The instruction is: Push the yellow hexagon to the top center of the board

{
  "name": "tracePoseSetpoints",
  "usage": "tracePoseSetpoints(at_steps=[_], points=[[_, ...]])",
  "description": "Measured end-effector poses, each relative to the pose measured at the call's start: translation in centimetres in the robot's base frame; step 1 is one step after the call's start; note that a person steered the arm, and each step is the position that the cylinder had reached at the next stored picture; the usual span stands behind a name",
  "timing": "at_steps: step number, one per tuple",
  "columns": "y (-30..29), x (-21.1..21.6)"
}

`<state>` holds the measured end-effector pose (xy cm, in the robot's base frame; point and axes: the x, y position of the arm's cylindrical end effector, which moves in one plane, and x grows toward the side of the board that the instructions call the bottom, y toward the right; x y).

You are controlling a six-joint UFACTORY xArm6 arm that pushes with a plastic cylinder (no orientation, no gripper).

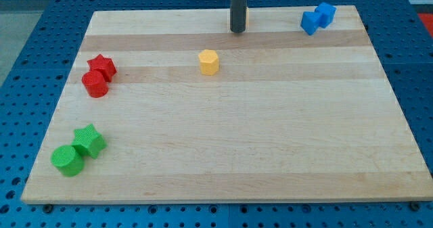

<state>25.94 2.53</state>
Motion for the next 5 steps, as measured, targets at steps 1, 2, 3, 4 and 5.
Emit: tracePoseSetpoints(at_steps=[1,2,3,4,5], points=[[-0.1,3.1],[-0.2,7.3],[-1.0,11.0],[-3.4,13.1],[-6.1,13.4]])
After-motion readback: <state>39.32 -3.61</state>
